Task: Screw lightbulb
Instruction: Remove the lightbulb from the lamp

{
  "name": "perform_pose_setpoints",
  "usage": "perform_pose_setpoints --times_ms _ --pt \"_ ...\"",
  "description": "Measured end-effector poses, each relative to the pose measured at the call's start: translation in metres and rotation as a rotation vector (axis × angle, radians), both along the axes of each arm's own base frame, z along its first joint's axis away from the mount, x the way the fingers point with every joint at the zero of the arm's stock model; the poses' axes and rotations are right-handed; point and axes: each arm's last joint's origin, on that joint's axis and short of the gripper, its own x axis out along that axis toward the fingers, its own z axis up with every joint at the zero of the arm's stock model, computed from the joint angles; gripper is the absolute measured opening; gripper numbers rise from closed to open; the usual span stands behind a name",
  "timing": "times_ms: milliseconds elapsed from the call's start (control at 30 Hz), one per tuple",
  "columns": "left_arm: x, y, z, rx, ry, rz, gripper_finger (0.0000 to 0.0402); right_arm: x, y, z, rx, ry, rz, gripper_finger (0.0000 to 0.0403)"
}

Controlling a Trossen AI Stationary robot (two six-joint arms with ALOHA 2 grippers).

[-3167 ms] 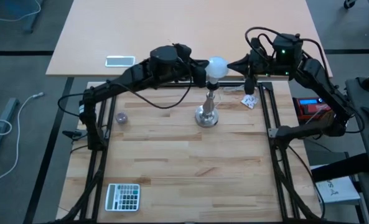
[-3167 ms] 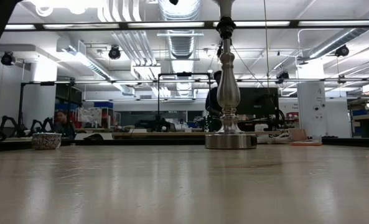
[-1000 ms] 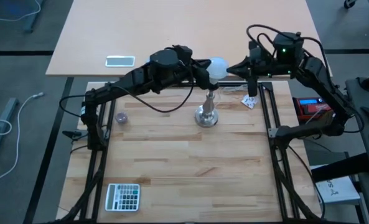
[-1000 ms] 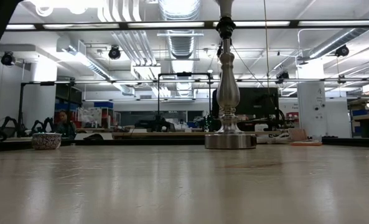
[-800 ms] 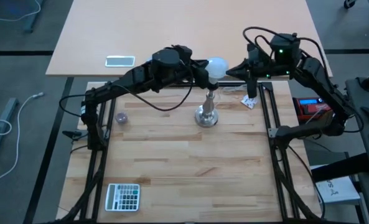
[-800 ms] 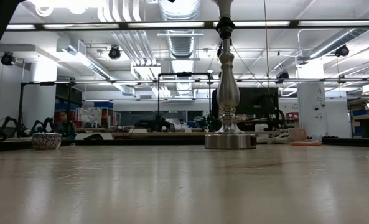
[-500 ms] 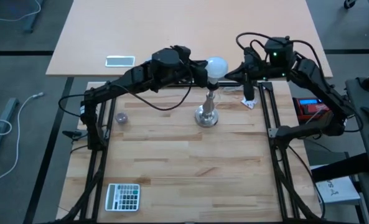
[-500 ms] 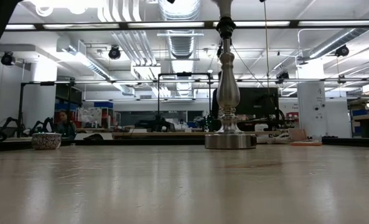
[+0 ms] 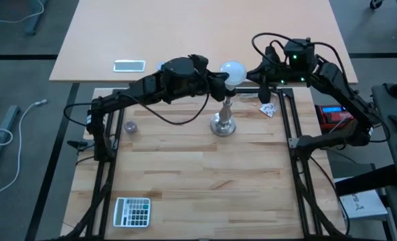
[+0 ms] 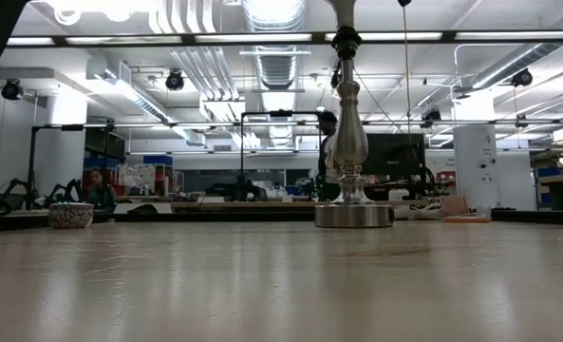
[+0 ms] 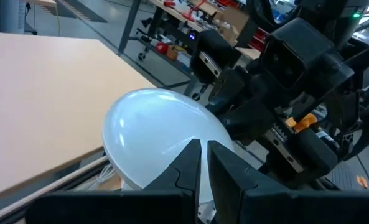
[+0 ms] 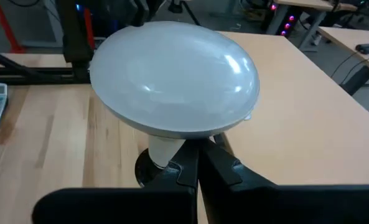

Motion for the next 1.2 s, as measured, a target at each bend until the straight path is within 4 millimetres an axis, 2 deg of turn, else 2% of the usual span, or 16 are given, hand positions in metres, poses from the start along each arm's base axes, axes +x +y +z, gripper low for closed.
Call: perform_pose_setpoints --times_ms 233,500,800,1200 --pt "-0.006 -0.001 0.004 0.017 0.005 0.002 0.0020 -0.012 0.001 0.004 0.013 -0.015 -0.026 0.0000" --pt "-0.017 0.000 0.012 0.068 0.023 0.047 0.0020 -0.027 0.012 0.013 0.012 -0.071 -0.026 0.0000" --pt "-0.014 0.015 0.002 0.093 0.100 0.150 0.0020 -0.019 0.009 0.013 0.053 -0.106 0.075 0.0000" --pt "-0.006 0.012 -0.004 0.042 0.077 0.093 0.0020 -0.013 0.003 0.009 0.038 -0.080 0.045 0.0000"
